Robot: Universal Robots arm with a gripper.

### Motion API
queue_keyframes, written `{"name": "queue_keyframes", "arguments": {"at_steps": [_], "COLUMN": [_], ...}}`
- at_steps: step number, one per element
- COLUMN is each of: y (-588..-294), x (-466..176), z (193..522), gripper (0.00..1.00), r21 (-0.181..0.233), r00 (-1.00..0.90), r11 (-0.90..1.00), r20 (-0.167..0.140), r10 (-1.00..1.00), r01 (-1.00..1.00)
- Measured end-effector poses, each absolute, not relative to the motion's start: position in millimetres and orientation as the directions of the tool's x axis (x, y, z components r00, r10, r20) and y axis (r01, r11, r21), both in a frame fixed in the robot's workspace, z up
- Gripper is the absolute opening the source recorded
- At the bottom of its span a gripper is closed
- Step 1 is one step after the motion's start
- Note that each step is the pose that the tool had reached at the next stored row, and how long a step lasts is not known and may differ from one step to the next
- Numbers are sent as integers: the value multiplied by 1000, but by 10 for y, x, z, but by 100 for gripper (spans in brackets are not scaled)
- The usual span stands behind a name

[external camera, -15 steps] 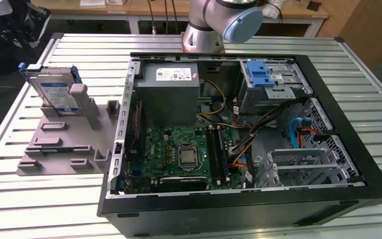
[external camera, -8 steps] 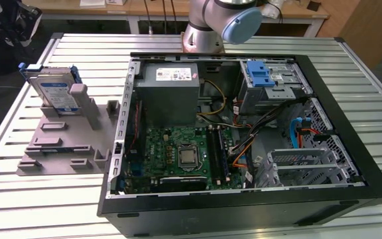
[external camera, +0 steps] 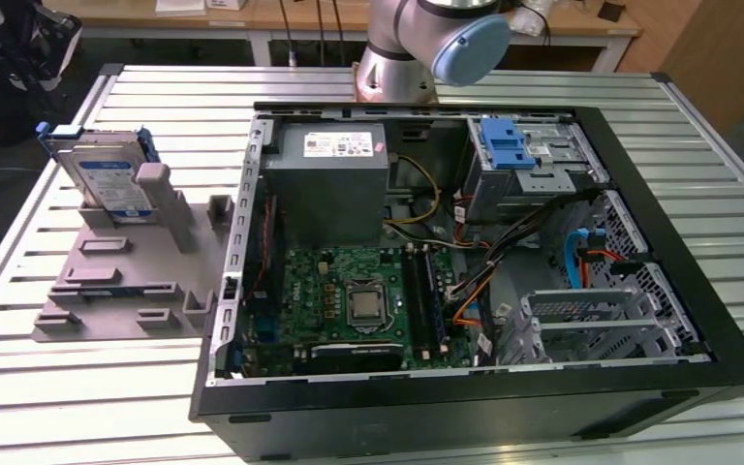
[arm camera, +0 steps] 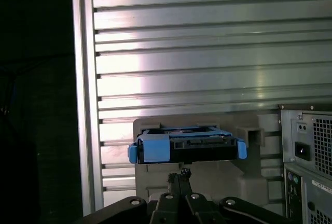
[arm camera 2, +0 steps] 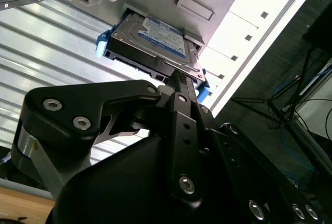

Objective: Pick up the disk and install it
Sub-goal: 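Pick up the disk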

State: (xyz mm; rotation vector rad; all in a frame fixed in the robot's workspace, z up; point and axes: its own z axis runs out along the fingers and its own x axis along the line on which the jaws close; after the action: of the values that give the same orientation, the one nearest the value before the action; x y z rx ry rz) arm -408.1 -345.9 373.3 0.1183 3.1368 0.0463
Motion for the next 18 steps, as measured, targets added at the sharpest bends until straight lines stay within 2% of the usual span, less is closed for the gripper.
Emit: {"name": "queue_keyframes", "arguments": {"at_steps": [18], "y": [-3459], "x": [-4082], "z": [3732], "gripper": [11], "r21": [30], "r00": [-1000], "r11": [999], "r20": [-1], "r10": [-16], "r01": [-16]}}
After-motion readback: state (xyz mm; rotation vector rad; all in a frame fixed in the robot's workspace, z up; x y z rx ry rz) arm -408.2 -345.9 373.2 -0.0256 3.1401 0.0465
